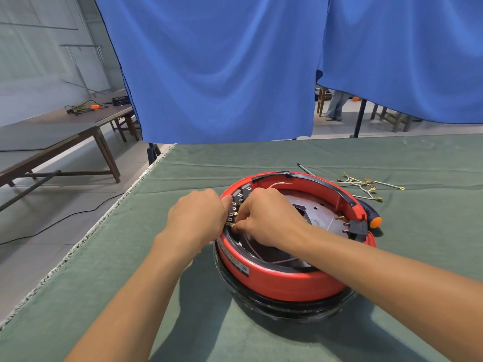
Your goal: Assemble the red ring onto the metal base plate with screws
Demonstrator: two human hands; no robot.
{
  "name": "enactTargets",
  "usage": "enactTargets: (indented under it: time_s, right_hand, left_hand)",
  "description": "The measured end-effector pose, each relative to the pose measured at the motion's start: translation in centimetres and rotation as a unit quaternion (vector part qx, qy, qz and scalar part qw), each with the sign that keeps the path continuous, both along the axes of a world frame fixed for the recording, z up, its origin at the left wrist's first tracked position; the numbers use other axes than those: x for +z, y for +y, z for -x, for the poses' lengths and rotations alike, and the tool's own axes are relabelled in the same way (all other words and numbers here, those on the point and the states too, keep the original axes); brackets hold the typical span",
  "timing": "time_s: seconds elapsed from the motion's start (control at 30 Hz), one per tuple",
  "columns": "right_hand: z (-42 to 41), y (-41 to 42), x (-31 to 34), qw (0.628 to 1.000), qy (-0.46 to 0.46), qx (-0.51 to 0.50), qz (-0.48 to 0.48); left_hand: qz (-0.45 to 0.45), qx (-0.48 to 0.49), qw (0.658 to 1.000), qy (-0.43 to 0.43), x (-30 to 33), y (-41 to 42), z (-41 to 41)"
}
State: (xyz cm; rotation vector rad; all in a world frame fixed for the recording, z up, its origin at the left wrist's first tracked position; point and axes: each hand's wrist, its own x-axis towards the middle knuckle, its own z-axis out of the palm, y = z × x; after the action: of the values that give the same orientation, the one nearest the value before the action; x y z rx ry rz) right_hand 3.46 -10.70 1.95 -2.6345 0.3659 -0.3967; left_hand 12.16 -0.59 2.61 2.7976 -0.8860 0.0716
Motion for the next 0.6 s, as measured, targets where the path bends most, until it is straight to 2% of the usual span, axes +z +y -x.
enactTargets:
  time_s: [0.37,0.6]
  right_hand:
    - [0.38,-0.24,-0.09,0.999,0.006,-0.015,-0.047]
    - [0.42,-0.05,-0.23,0.999,0.014,-0.032,0.0]
  left_hand:
    - [-0.005,-0.018,0.999,0.036,-0.12,0.07,-0.4]
    - [-0.013,0.003,1.0,0.022,0.15,-0.26,0.17]
